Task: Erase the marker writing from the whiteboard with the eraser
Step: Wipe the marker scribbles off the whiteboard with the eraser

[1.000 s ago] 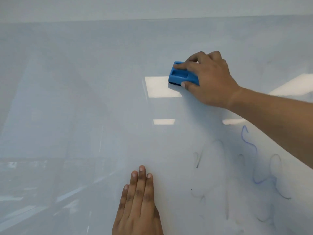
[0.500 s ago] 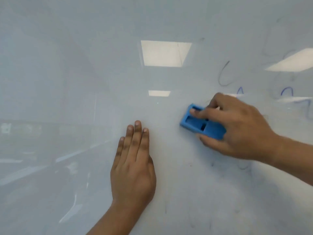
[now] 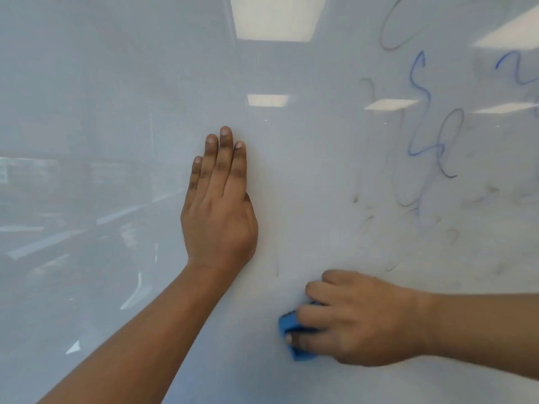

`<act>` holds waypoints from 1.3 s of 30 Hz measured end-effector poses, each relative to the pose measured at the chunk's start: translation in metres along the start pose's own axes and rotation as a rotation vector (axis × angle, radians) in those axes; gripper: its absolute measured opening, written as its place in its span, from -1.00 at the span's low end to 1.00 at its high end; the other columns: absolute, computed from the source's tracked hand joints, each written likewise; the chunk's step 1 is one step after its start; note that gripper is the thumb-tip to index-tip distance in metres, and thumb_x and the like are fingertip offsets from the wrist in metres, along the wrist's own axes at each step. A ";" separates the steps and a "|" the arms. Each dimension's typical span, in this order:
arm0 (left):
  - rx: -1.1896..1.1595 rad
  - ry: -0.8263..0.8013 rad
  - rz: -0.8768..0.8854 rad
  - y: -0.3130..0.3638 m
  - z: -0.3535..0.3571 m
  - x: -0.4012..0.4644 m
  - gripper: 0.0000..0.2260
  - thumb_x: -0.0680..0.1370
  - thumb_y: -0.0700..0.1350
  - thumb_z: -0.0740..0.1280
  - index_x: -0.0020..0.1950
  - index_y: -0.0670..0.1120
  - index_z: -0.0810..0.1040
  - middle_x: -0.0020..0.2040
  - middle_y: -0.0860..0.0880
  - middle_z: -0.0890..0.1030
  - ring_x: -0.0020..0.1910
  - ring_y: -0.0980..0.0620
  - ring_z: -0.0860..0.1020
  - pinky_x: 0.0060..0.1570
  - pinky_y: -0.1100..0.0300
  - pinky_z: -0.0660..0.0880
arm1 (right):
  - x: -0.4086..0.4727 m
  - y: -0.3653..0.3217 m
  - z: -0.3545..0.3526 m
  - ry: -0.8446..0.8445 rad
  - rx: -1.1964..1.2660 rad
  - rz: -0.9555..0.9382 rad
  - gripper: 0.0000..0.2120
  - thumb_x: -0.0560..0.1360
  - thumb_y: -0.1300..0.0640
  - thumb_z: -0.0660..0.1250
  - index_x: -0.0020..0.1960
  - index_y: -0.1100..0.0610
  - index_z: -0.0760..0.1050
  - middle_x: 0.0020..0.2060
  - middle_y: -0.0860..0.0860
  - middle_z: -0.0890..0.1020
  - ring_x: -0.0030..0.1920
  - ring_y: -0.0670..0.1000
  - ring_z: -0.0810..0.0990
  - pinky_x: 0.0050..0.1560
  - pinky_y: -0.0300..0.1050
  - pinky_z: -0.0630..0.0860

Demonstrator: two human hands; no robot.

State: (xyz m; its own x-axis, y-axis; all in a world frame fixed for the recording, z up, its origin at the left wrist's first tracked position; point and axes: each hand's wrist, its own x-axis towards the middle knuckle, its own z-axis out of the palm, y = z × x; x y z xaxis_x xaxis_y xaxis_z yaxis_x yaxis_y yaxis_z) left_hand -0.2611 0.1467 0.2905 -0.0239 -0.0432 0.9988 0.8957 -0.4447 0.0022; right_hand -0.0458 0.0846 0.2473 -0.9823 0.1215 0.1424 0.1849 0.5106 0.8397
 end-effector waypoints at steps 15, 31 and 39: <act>-0.026 -0.021 -0.032 0.002 -0.002 -0.001 -0.44 0.53 -0.39 0.06 0.55 -0.23 0.32 0.57 -0.19 0.30 0.58 -0.14 0.21 0.59 0.03 0.06 | 0.003 -0.021 0.009 0.038 0.005 0.086 -0.78 0.59 0.08 0.22 0.17 -0.09 0.55 -0.07 -0.07 0.48 -0.20 0.05 0.46 -0.26 -0.07 0.40; 0.012 -0.087 -0.009 0.025 -0.001 0.013 -0.45 0.58 -0.20 0.07 0.60 -0.18 0.17 0.60 -0.09 0.23 0.63 0.07 0.05 0.58 0.12 0.03 | -0.064 0.075 -0.046 0.040 -0.041 0.164 -0.64 0.46 -0.01 0.35 0.26 -0.09 0.54 -0.14 -0.01 0.48 -0.25 0.05 0.34 -0.31 -0.09 0.27; -0.024 -0.076 0.031 0.083 0.029 0.055 -0.47 0.56 -0.20 0.07 0.55 -0.20 0.31 0.56 -0.12 0.32 0.57 -0.12 0.25 0.51 -0.03 0.18 | -0.035 0.253 -0.150 0.508 -0.261 0.876 -0.53 0.48 -0.15 0.37 0.38 -0.17 0.47 0.02 -0.02 0.45 -0.04 0.06 0.43 -0.07 0.09 0.54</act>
State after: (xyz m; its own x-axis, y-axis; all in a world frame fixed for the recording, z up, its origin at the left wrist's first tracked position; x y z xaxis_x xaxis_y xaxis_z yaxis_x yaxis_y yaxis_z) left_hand -0.1750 0.1328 0.3473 0.0383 0.0109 0.9992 0.8845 -0.4656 -0.0288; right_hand 0.0311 0.0816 0.5335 -0.4158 -0.0425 0.9085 0.8855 0.2090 0.4150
